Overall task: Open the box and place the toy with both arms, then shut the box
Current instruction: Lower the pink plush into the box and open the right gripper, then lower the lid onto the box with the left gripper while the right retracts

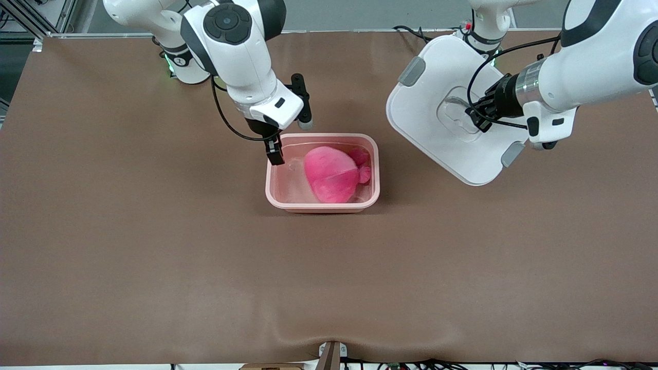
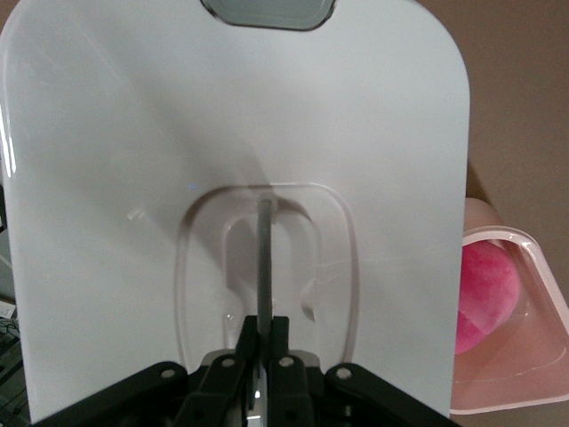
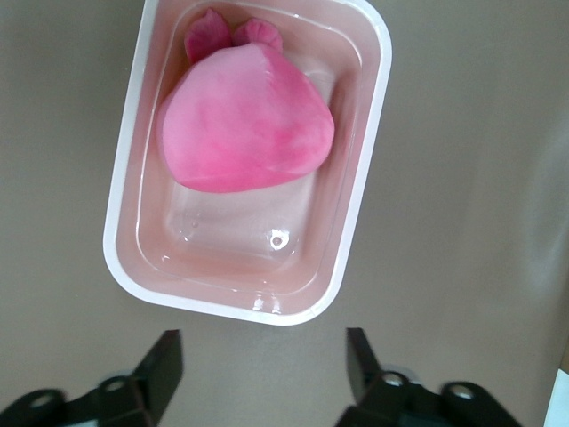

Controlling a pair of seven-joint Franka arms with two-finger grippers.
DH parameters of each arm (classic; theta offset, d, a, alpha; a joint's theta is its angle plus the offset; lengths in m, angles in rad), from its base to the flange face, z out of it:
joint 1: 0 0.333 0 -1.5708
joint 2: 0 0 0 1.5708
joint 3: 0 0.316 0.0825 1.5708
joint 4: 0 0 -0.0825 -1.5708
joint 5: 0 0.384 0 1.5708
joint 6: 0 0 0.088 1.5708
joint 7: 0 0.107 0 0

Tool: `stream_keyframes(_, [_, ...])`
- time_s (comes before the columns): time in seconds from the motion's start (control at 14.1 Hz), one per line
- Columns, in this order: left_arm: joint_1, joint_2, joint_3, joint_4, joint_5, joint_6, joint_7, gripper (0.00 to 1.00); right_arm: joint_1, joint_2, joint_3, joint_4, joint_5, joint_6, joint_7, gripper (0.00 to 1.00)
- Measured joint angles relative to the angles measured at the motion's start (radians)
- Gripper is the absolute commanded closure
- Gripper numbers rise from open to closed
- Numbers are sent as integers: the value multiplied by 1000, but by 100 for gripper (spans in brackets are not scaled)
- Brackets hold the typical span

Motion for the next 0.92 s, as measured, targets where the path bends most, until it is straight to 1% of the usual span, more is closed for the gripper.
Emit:
stream_keyframes(0.21, [0,0,0,0,0,0,0,100,-24,-4,-4,5,0,-1,-20,0])
stream_keyframes(0.43, [-5,0,-3,0,-1,0,0,100,-81,-18,-7,11,1,-60,-9,0])
stream_keyframes(0.64, [-13,0,-18,0,-26,20,-35,100,-139,-60,-11,13,0,-158,95,0])
stream_keyframes(0.92, [-23,10,-60,0,-35,92,-139,100,-220,-142,-18,15,-3,-278,285,0])
